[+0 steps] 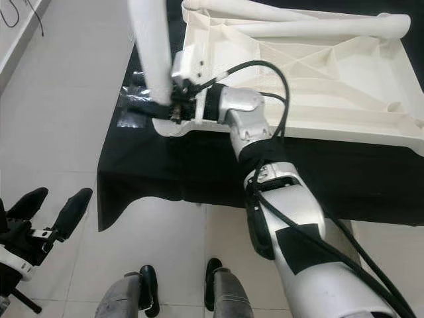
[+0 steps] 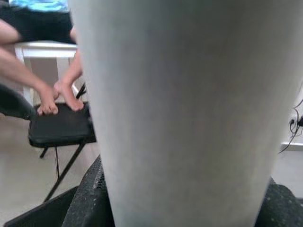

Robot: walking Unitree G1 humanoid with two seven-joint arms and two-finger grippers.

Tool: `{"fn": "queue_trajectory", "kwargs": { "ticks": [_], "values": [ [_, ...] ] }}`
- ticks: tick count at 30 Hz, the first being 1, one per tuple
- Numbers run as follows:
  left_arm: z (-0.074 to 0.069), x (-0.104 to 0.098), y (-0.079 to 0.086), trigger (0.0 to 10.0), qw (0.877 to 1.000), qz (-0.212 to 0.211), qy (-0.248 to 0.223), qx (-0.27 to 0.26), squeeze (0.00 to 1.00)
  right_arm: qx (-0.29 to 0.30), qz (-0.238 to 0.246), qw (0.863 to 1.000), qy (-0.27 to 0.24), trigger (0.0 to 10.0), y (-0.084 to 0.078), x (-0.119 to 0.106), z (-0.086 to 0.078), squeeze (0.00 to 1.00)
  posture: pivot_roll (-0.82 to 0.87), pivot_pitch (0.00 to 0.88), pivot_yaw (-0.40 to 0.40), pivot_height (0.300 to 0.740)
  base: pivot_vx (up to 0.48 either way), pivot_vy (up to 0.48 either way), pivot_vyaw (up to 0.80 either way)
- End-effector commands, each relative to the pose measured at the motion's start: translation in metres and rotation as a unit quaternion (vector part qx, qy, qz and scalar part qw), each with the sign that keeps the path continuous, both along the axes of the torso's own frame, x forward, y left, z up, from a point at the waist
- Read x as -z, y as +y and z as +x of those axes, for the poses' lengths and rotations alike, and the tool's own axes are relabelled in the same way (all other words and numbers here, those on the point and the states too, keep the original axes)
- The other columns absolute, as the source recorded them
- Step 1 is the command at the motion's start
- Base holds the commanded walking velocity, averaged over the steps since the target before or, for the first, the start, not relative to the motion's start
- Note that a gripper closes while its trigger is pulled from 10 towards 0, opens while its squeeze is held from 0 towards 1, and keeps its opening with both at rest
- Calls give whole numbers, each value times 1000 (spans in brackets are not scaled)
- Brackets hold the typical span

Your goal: Building children table

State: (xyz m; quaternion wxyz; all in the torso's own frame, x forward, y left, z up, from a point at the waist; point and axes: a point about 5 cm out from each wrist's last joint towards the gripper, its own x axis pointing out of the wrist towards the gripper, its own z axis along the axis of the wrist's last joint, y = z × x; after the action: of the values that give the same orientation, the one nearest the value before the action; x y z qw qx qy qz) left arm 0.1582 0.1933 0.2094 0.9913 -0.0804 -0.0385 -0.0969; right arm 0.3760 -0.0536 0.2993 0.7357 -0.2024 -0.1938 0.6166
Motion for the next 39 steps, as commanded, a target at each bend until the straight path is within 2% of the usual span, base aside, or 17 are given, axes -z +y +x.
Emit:
{"fn": "queue_trajectory", "kwargs": {
  "ticks": [1, 2, 4, 5, 9, 15, 20, 27, 30, 32, 34, 35, 36, 39],
  "values": [
    [-2, 4, 1, 10000, 1000, 3, 10, -3, 0, 32, -17, 999, 32, 10000, 0, 14, 5, 0, 90, 380, -37, 740, 0, 0, 0],
    [-2, 4, 1, 10000, 1000, 3, 10, -3, 0, 32, -17, 999, 32, 10000, 0, 14, 5, 0, 90, 380, -37, 740, 0, 0, 0],
    [-2, 3, 1, 10000, 1000, 3, 9, -3, 0, 51, 24, 997, 52, 10000, -5, 5, 10, 0, 90, 384, -37, 740, 0, 0, 0],
    [-2, 3, 1, 10000, 1000, 3, 9, -3, 0, 51, 24, 997, 52, 10000, -5, 5, 10, 0, 90, 384, -37, 740, 0, 0, 0],
    [-2, 3, 1, 10000, 1000, 1, 8, -4, 0, 58, 93, 989, 95, 10000, -17, -6, 15, 0, 89, 388, -38, 740, 0, 0, 0],
    [-3, 3, 1, 10000, 1000, 0, 7, -3, 0, 54, 99, 988, 105, 10000, -23, -4, 15, 0, 90, 388, -35, 740, 0, 0, 0],
    [-3, 3, 1, 10000, 1000, 3, 8, -3, 0, 59, 50, 993, 87, 10000, -22, 12, 13, 0, 94, 392, -30, 740, 0, 0, 0],
    [-3, 3, 2, 10000, 1000, 3, 8, -3, 0, 79, 11, 996, 41, 10000, -21, 15, 13, 0, 96, 398, -29, 740, 0, 0, 0],
    [-3, 2, 2, 10000, 1000, 3, 8, -3, 0, 52, -15, 998, 17, 10000, -14, 17, 8, 0, 94, 401, -29, 740, 0, 0, 0],
    [-3, 2, 2, 10000, 1000, 3, 8, -3, 0, 9, -55, 998, -2, 10000, -5, 23, 0, 0, 93, 402, -30, 740, 0, 0, 0],
    [-3, 2, 2, 10000, 1000, 3, 8, -3, 0, 9, -55, 998, -2, 10000, -5, 23, 0, 0, 93, 402, -30, 740, 0, 0, 0],
    [-3, 2, 2, 10000, 1000, 3, 7, -3, 0, -16, -78, 997, -8, 10000, -1, 27, -4, 0, 90, 400, -34, 740, 0, 0, 0],
    [-3, 2, 2, 10000, 1000, 3, 7, -3, 0, -16, -78, 997, -8, 10000, -1, 27, -4, 0, 90, 400, -34, 740, 0, 0, 0],
    [-2, 2, 1, 10000, 1000, 3, 6, -4, 0, -64, -118, 991, -9, 10000, 4, 33, -11, 0, 89, 400, -37, 740, 0, 0, 0]
  ]
}}
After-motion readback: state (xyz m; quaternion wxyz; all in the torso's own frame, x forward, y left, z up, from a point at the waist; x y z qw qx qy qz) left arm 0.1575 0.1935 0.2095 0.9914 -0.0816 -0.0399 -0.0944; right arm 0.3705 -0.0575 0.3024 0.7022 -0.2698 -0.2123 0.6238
